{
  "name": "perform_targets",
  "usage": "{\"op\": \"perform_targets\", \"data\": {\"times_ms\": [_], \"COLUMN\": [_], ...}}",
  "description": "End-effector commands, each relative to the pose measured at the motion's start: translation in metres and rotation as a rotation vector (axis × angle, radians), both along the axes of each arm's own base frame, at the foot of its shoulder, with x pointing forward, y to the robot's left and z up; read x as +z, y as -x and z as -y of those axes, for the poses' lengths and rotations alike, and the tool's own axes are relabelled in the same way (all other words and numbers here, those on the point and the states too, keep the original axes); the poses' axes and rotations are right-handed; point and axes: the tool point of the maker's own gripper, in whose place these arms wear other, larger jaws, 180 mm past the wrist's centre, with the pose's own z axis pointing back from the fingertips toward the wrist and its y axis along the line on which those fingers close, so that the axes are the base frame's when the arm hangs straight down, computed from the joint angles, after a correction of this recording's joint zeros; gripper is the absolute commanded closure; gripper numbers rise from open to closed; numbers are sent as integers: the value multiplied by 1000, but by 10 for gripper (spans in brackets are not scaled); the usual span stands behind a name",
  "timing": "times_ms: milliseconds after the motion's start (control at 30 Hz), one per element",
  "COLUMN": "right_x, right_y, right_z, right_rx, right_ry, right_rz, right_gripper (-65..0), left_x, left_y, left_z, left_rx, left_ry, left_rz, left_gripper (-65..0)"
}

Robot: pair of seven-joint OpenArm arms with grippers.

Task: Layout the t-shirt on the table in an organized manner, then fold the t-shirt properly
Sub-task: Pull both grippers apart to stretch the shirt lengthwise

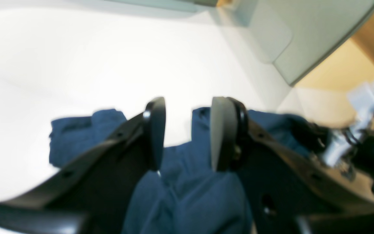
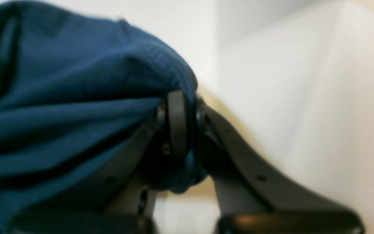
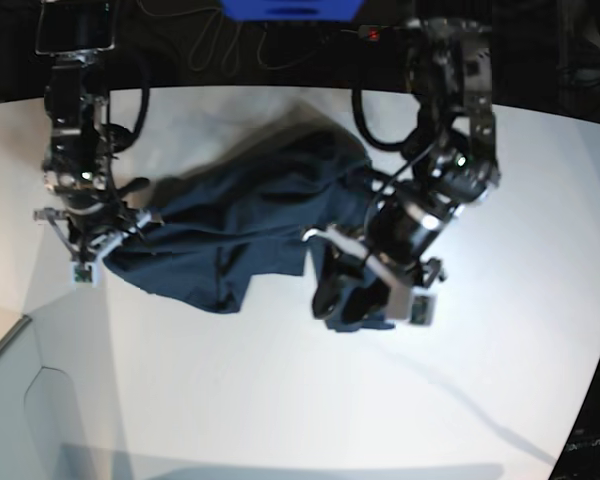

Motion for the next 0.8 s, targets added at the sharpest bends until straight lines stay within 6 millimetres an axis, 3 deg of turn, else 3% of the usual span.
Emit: {"op": "perform_targets", "data": {"times_ms": [0, 200, 433, 567, 767], "right_x": [16, 6, -2, -4, -5], "right_y": [-9, 8, 16, 18, 19], "right_z": [10, 21, 18, 18, 18], "right_rx": [8, 13, 11, 11, 11], "right_ry": [34, 62, 54, 54, 54], "right_rz": [51, 9, -14, -21, -24], "right_gripper": [0, 0, 0, 0, 0], "left_x": [8, -39, -115, -141, -163], "left_y": [-12, -43, -41, -40, -40], "left_z": [-2, -19, -41, -40, -39], "left_rx": [18, 25, 86, 86, 130], "left_ry": [15, -35, -19, -13, 34], "left_rz": [28, -86, -305, -381, -383], "left_gripper": [-226, -226, -228, -277, -330]}}
